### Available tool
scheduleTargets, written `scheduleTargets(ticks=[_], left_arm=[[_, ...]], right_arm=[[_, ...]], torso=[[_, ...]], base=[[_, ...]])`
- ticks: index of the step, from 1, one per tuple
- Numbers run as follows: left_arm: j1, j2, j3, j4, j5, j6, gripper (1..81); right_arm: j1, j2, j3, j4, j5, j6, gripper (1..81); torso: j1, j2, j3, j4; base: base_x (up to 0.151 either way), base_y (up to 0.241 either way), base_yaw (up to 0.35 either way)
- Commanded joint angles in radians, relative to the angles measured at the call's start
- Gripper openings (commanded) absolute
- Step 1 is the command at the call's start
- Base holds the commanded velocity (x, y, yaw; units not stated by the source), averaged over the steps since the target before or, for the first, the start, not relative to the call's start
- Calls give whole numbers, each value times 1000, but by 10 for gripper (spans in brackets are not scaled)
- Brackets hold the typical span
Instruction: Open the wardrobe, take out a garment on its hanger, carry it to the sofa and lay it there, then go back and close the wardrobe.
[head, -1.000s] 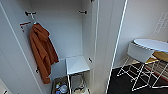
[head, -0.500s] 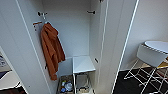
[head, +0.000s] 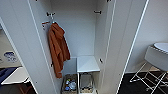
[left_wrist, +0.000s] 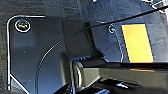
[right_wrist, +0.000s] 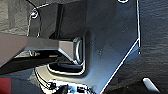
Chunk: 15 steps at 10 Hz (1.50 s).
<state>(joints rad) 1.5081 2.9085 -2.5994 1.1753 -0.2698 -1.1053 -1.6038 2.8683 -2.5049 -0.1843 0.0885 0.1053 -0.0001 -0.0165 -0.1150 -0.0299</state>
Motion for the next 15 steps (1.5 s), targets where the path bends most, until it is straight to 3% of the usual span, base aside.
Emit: scheduleTargets(ticks=[1, 10, 15], left_arm=[[-36, -6, 5, 9, 23, -5, 811], [-33, -6, 1, -6, 23, -10, 811], [-33, -6, 1, -8, 23, -10, 811]], right_arm=[[21, -10, 0, -11, -52, 4, 811], [26, 32, -57, -7, -59, 4, 811], [28, 32, -58, -12, -59, 4, 811]], torso=[[0, 0, 0, 0], [0, 0, 0, 0], [1, 0, 0, 0]], base=[[0, 0, 0], [0, 0, 0], [105, 0, 0]])
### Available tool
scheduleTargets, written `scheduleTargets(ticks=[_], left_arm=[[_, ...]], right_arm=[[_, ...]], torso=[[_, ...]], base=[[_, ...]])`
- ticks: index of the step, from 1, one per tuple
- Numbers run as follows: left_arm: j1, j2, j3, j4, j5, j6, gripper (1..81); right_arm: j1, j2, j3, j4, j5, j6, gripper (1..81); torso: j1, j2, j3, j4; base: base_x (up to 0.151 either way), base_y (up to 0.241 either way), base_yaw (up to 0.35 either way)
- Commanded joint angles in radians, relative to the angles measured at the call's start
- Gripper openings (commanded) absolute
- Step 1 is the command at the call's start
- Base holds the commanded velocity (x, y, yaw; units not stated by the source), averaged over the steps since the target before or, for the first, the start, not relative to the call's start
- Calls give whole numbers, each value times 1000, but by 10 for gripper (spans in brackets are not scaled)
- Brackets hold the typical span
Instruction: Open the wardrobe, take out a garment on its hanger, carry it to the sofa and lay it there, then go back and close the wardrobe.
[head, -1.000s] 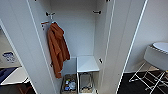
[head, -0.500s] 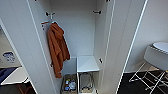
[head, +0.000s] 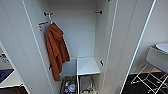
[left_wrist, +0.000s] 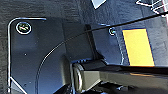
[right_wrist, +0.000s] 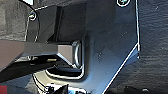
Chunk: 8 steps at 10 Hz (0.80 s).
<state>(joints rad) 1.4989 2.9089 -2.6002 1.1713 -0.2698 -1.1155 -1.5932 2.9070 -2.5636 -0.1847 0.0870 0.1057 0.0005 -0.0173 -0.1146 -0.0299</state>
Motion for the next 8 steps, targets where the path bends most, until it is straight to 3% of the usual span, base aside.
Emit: scheduleTargets(ticks=[1, 4, 6, 8], left_arm=[[-24, -6, 2, -4, 23, 0, 811], [-24, -6, 0, -4, 23, -1, 811], [-24, -6, 0, -4, 23, -1, 811], [-24, -6, -1, -18, 27, -3, 811]], right_arm=[[18, -6, 1, -12, -58, 2, 811], [18, -3, 1, -15, -58, 2, 811], [18, -1, 1, -15, -58, 2, 811], [18, -1, 1, -15, -58, 0, 811]], torso=[[0, 0, 0, 0], [0, 0, 0, 0], [2, 1, 0, 0], [2, 1, 77, 0]], base=[[116, 0, 0], [106, 0, 0], [0, 0, 0], [0, 0, 0]])
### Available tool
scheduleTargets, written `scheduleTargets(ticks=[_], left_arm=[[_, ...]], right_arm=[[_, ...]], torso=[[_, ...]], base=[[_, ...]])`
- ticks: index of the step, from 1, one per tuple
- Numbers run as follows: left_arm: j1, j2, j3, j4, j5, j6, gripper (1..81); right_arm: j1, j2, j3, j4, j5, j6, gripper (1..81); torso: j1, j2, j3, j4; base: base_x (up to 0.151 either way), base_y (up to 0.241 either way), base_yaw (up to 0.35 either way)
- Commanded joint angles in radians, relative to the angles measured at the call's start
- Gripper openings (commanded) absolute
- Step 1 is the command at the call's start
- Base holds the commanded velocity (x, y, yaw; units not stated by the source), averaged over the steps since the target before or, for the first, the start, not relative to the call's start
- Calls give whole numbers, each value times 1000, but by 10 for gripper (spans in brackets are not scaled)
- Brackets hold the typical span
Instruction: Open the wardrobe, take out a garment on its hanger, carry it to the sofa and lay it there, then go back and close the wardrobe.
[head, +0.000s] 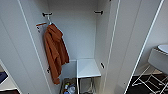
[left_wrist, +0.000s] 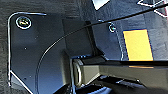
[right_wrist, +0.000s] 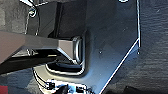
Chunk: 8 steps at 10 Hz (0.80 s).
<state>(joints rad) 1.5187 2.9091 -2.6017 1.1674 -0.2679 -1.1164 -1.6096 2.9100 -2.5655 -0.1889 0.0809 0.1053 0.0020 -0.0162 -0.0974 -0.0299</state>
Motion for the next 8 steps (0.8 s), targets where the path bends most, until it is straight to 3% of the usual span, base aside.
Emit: scheduleTargets(ticks=[1, 3, 4, 6, 7, 8], left_arm=[[-44, -8, 0, -29, 36, -8, 811], [-27, -26, -12, -110, 38, -60, 811], [-15, -30, -18, -132, 48, -83, 811], [-12, 1, -17, -141, 245, -77, 811], [-8, 4, -15, -187, 269, -37, 811], [-7, 10, -12, -287, 274, 105, 811]], right_arm=[[36, -4, 2, -12, -52, 1, 811], [42, -1, -1, -9, -52, 1, 811], [49, -1, -4, -4, -53, 2, 811], [70, 2, -1, -1, -55, 4, 811], [82, 2, 2, 0, -65, 4, 811], [93, -1, 2, 2, -82, 5, 811]], torso=[[0, 0, 92, 0], [0, 0, 58, 0], [-1, -1, 82, 0], [-2, -1, 96, 0], [-2, -1, 95, 0], [-2, -1, 95, 0]], base=[[0, 0, 0], [0, 0, 0], [0, 0, 0], [0, 0, 0], [0, 0, 0], [0, 0, 0]])
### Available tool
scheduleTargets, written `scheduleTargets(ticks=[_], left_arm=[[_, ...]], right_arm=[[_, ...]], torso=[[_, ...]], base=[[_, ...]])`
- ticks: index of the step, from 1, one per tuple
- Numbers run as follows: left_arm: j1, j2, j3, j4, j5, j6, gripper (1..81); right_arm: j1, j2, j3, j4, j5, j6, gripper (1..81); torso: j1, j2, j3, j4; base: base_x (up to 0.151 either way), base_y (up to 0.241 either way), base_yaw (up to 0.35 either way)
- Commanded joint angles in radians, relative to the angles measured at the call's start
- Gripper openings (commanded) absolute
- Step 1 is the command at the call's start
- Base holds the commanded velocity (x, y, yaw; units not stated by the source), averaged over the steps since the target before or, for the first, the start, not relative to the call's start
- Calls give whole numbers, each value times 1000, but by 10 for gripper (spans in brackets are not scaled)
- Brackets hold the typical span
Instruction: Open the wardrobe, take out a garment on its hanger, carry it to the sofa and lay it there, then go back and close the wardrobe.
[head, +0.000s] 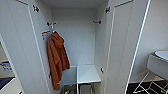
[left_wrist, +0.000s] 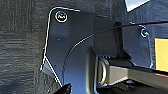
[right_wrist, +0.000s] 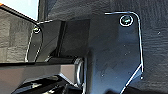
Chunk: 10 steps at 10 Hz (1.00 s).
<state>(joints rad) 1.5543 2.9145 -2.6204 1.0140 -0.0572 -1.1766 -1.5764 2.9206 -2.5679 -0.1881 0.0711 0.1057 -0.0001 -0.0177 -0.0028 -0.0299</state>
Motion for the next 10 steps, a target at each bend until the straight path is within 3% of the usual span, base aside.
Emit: scheduleTargets(ticks=[1, 3, 4, 5, 8, 10], left_arm=[[-42, 14, 8, -282, 73, 379, 811], [-53, 5, 19, -822, 79, 844, 811], [-29, -2, 23, -596, 67, 652, 811], [-64, -42, 80, -1058, 70, 1039, 811], [-111, -188, 181, -1052, 51, 1048, 811], [-148, -390, 439, -1055, 25, 1046, 811]], right_arm=[[64, -13, 5, 2, -73, 9, 811], [80, -47, 27, 22, -73, 25, 811], [92, -94, 85, 42, -73, 25, 811], [104, -153, 153, 68, -71, 25, 811], [190, -363, 348, 194, -65, 26, 811], [245, -476, 400, 246, -60, 28, 811]], torso=[[0, 0, 0, 0], [0, 0, 0, 0], [0, 0, 0, 0], [0, 0, 0, 0], [0, 0, 0, 0], [0, 0, 0, 0]], base=[[0, 0, 0], [0, 0, 0], [0, 0, 0], [0, 0, 0], [0, 0, 0], [0, 0, 0]])
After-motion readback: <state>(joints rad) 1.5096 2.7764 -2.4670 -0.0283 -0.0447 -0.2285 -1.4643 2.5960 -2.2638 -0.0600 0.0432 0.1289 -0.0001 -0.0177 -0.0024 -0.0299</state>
